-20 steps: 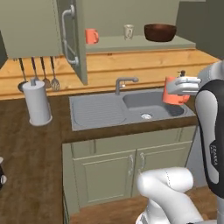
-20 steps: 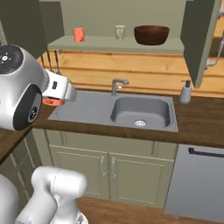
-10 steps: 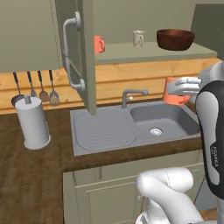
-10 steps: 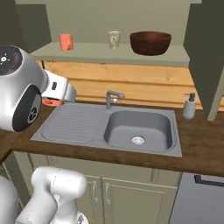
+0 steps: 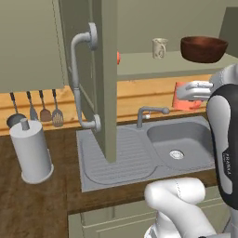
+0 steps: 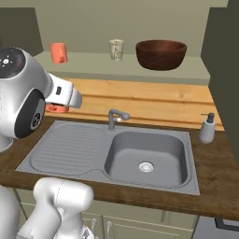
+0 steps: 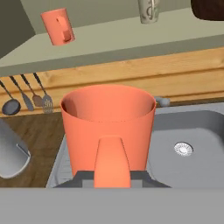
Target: Gather all objects into one cabinet and sort the glasses and bowls to opposite sides.
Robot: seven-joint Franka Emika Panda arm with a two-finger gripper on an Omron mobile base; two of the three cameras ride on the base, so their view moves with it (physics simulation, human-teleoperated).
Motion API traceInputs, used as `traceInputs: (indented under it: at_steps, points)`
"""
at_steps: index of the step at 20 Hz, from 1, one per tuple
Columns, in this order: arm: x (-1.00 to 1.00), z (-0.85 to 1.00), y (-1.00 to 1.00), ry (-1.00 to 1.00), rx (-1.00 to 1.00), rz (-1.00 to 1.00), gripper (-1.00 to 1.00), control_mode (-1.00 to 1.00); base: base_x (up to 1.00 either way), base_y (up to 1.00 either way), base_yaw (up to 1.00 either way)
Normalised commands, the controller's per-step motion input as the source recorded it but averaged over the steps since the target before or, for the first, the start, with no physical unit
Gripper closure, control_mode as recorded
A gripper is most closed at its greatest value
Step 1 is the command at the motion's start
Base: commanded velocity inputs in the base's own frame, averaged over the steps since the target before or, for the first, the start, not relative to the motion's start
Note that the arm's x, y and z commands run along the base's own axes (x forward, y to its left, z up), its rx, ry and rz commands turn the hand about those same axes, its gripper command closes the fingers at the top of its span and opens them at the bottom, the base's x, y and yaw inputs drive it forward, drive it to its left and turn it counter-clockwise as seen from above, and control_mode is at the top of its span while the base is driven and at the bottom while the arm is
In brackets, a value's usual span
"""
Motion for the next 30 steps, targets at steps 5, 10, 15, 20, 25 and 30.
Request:
traceInputs:
  at_steps: [5, 10, 15, 20, 25, 30]
  points:
    - [0.28, 0.18, 0.13, -0.03, -0.08, 0.00, 1.00, -1.00, 0.20, 0.07, 0.00]
    - [0.73, 0.27, 0.28, 0.00, -0.11, 0.00, 1.00, -1.00, 0.00, 0.00, 0.00]
    - [0.76, 0.12, 0.08, -0.05, -0.07, 0.00, 1.00, -1.00, 0.00, 0.00, 0.00]
    - [0.56, 0.00, 0.00, -0.26, -0.07, 0.00, 1.00, -1.00, 0.00, 0.00, 0.00]
    - [0.37, 0.00, 0.00, -0.32, -0.05, 0.00, 1.00, -1.00, 0.00, 0.00, 0.00]
    - [0.67, 0.10, 0.00, -0.01, 0.00, 0.00, 1.00, -1.00, 0.00, 0.00, 0.00]
